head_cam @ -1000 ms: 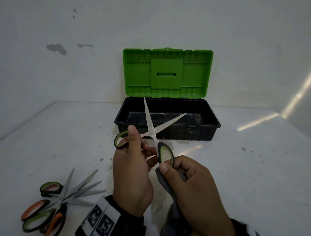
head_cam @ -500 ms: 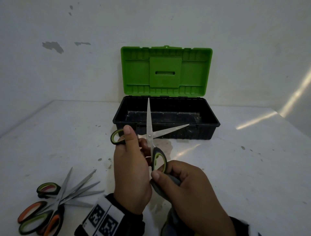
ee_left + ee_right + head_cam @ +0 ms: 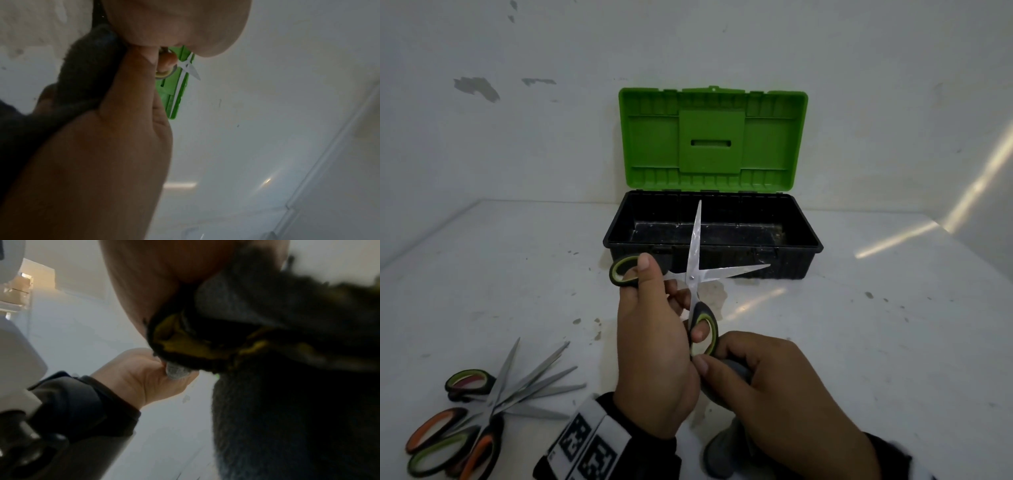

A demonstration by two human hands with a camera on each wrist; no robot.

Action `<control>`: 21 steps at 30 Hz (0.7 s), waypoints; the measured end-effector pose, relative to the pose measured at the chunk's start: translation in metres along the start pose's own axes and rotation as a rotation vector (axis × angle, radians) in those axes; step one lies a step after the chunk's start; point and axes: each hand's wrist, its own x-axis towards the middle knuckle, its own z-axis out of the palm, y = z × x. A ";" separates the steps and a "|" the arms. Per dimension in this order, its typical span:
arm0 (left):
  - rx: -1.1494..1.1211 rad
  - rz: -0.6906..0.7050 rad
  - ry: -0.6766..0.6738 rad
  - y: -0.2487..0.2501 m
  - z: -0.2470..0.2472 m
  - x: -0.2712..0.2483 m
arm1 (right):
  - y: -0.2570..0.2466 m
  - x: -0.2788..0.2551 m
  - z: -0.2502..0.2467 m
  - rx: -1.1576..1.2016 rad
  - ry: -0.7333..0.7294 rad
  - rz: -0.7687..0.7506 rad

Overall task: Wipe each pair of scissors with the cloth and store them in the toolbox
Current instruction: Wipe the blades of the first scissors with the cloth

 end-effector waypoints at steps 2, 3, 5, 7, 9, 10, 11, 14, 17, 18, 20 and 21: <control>0.023 0.028 0.004 0.001 0.001 0.001 | -0.003 0.000 -0.009 -0.004 0.006 0.026; 0.041 0.040 0.006 0.002 0.001 0.002 | -0.006 0.000 -0.016 0.019 0.038 0.050; 0.071 0.054 0.014 0.001 -0.001 0.005 | -0.010 0.002 -0.032 0.108 0.150 0.096; 0.078 0.060 0.004 -0.001 -0.002 0.005 | -0.014 0.005 -0.042 0.198 0.246 0.124; 0.077 0.072 -0.016 -0.005 -0.001 0.001 | -0.017 0.010 -0.042 0.153 0.308 0.051; 0.073 0.075 -0.024 -0.006 0.000 -0.001 | -0.018 0.012 -0.040 0.095 0.336 -0.006; 0.069 0.079 -0.032 -0.007 0.002 -0.003 | -0.021 0.015 -0.036 0.046 0.370 -0.059; 0.076 0.092 -0.059 -0.010 0.006 -0.010 | -0.022 0.023 -0.023 -0.094 0.451 -0.195; 0.097 0.103 -0.053 -0.010 0.008 -0.012 | -0.013 0.032 -0.013 -0.235 0.499 -0.263; 0.102 0.098 -0.043 -0.009 0.008 -0.013 | -0.010 0.034 -0.011 -0.272 0.524 -0.262; 0.113 0.092 -0.017 -0.010 0.008 -0.012 | -0.007 0.036 -0.009 -0.304 0.554 -0.242; 0.120 0.100 -0.010 -0.011 0.007 -0.011 | -0.007 0.036 -0.007 -0.298 0.553 -0.235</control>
